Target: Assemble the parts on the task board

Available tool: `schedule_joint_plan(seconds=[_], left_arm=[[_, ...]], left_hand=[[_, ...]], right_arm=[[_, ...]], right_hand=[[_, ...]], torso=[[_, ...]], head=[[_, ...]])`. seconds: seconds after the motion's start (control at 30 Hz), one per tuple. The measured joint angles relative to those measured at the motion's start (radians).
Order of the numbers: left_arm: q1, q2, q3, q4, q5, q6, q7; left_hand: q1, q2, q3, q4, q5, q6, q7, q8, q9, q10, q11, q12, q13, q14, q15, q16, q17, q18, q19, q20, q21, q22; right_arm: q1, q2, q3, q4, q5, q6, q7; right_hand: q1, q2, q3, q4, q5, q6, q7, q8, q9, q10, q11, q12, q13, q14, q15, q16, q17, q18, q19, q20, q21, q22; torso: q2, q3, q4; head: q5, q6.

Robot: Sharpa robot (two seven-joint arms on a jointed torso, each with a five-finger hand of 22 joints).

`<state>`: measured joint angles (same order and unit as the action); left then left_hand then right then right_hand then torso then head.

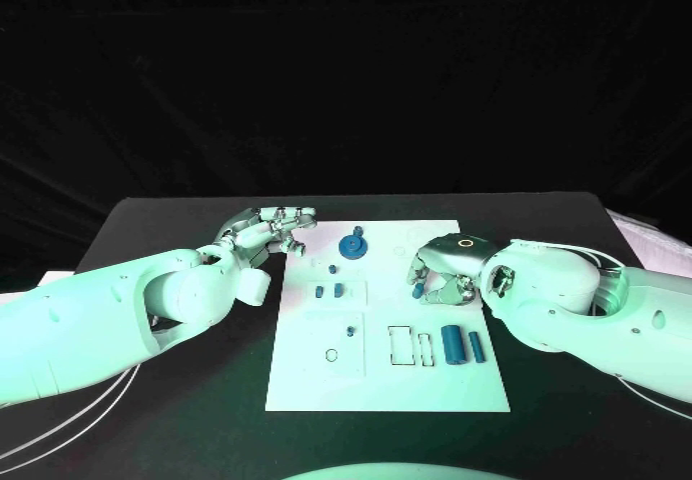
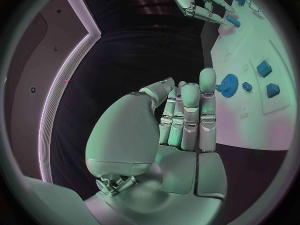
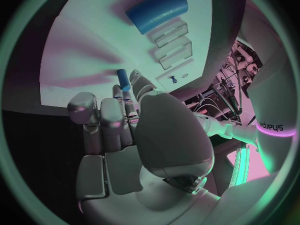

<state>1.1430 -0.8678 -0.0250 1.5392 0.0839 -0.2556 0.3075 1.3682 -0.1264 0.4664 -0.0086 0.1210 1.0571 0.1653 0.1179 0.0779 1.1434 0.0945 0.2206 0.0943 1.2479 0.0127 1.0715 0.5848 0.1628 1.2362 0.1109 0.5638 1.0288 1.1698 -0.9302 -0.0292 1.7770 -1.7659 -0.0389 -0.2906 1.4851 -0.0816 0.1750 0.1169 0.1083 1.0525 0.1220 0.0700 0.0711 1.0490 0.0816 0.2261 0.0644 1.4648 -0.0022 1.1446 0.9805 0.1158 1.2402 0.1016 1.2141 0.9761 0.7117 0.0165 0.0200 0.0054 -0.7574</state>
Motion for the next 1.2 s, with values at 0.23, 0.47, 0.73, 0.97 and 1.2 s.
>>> schedule_joint_plan(seconds=[0.23, 0.47, 0.73, 0.97, 1.2], left_arm=[[-0.001, -0.001, 0.0, 0.0, 0.0, 0.001, -0.001], [-0.002, 0.0, 0.0, 0.0, 0.0, 0.001, -0.001], [-0.004, -0.001, 0.0, -0.001, 0.0, 0.002, -0.001], [-0.008, -0.002, 0.0, -0.001, 0.0, 0.002, -0.002], [-0.01, -0.001, 0.0, 0.0, 0.0, 0.002, -0.003]], left_hand=[[0.0, 0.0, 0.0, 0.0, 0.0, 0.0, 0.0, 0.0, 0.0, 0.0, 0.0, 0.0, 0.0, 0.0, 0.0, 0.0, -0.001, 0.0, 0.0, 0.0, 0.0, 0.0], [0.0, 0.0, 0.0, 0.0, 0.0, 0.0, 0.0, 0.0, 0.0, 0.0, 0.0, 0.005, 0.0, 0.0, 0.0, 0.0, -0.002, 0.0, 0.0, 0.0, 0.0, -0.003], [0.0, 0.0, 0.0, 0.0, 0.0, 0.0, 0.0, 0.0, 0.0, 0.0, 0.0, 0.006, 0.0, 0.0, 0.0, 0.0, -0.002, 0.0, 0.0, 0.0, 0.0, -0.003], [0.0, 0.0, 0.0, 0.0, 0.0, 0.0, 0.0, 0.0, 0.0, 0.0, 0.0, 0.006, 0.0, 0.0, 0.0, 0.0, -0.002, 0.0, 0.0, 0.0, 0.0, -0.003], [0.0, 0.0, 0.0, 0.0, 0.0, 0.0, 0.0, 0.0, 0.0, 0.0, 0.0, 0.006, 0.0, 0.0, 0.0, 0.0, -0.005, 0.0, 0.0, 0.0, -0.004, -0.004]], right_arm=[[-0.002, 0.018, 0.001, -0.019, -0.001, 0.007, 0.003], [-0.004, 0.029, 0.003, -0.03, -0.006, 0.002, 0.005], [-0.009, 0.026, 0.0, -0.028, -0.019, -0.029, 0.007], [-0.004, -0.013, 0.008, 0.06, -0.028, -0.069, 0.007], [0.028, -0.052, 0.02, 0.143, -0.018, -0.106, 0.008]], right_hand=[[0.019, 0.019, 0.059, 0.002, -0.004, 0.043, 0.006, 0.007, 0.003, 0.056, -0.007, -0.008, -0.005, 0.0, 0.0, 0.016, 0.016, 0.0, 0.014, -0.007, 0.017, 0.022], [0.026, 0.026, 0.111, -0.004, -0.024, 0.076, 0.004, 0.011, 0.005, 0.09, -0.003, -0.024, -0.005, 0.0, -0.007, 0.029, 0.028, 0.0, 0.023, -0.009, 0.032, 0.044], [0.04, 0.031, 0.176, -0.023, -0.038, 0.09, 0.011, 0.011, 0.005, 0.105, 0.012, -0.048, -0.004, 0.003, -0.011, 0.037, 0.035, 0.0, 0.026, -0.012, 0.045, 0.059], [0.041, 0.029, 0.208, -0.026, -0.042, 0.094, 0.014, 0.009, 0.005, 0.11, 0.017, -0.066, 0.0, 0.003, -0.011, 0.045, 0.04, 0.0, 0.03, -0.008, 0.053, 0.071], [0.03, 0.018, 0.22, -0.03, -0.039, 0.098, 0.018, 0.009, 0.004, 0.114, 0.021, -0.073, 0.0, 0.003, -0.011, 0.05, 0.046, 0.0, 0.033, -0.012, 0.059, 0.082]], torso=[[0.0, 0.0003, 0.0003], [0.0, 0.0006, -0.0008], [0.0, 0.0012, -0.0007], [0.0, 0.0024, -0.001], [-0.001, 0.0006, -0.0011]], head=[[0.001, -0.003], [0.002, -0.006], [0.001, -0.007], [0.003, -0.006], [0.001, -0.005]])
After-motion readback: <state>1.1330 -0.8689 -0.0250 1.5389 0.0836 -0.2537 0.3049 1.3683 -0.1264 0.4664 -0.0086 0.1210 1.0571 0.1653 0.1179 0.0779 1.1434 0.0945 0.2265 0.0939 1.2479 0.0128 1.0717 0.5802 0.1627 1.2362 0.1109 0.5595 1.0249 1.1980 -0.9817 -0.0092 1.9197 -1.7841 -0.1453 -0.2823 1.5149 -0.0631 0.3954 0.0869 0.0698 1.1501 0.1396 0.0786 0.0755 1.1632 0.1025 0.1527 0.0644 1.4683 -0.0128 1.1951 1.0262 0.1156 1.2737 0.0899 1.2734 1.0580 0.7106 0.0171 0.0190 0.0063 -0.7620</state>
